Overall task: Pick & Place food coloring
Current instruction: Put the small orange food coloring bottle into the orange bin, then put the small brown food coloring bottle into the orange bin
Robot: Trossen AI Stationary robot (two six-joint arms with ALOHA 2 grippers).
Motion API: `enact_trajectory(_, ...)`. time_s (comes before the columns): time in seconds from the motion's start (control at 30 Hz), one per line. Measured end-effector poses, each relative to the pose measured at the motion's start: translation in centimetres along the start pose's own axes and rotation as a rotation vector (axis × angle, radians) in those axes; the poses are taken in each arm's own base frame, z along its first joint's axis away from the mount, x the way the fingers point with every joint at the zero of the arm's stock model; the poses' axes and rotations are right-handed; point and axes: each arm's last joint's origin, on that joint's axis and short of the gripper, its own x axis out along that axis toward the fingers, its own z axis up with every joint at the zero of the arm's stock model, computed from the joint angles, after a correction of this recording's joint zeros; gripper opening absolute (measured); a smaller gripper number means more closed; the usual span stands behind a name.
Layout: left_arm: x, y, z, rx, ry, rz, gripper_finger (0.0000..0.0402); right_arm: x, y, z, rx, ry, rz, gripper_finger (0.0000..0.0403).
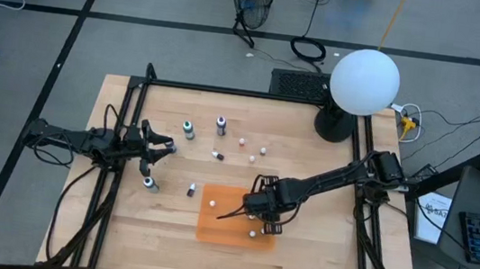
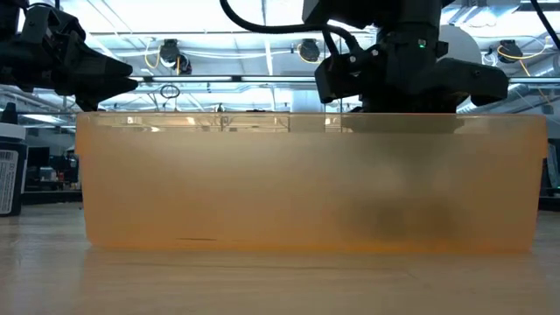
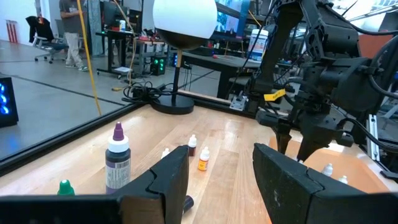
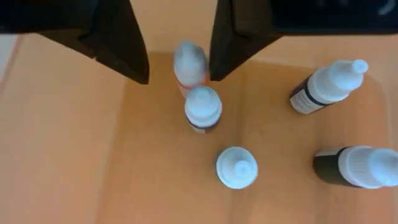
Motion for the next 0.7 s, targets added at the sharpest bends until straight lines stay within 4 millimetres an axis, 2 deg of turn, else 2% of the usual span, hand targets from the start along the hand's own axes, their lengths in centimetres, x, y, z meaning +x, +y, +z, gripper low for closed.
enact_trajectory(0.2, 0.0, 0.0, 0.0, 0.000, 0.000, 0.000, 0.0182, -0.6, 0.0, 0.3, -0.013, 0.003, -0.001, 0.0179)
enact_trajectory(0.47, 0.0, 0.0, 0.0, 0.000, 0.000, 0.000, 0.0182, -4.2, -0.4, 2.1, -0.064, -0.026, -0.007, 0.0171)
enact_trajectory(0.57, 0.0, 0.0, 0.0, 0.000, 0.000, 0.000, 0.0182, -5.6, -1.2, 2.7, -0.116, -0.041, -0.079, 0.0171)
enact_trajectory(0.7, 0.0, 0.0, 0.0, 0.000, 0.000, 0.000, 0.0182, -6.7, -3.1, 3.2, -0.176, -0.039, -0.267, 0.0171)
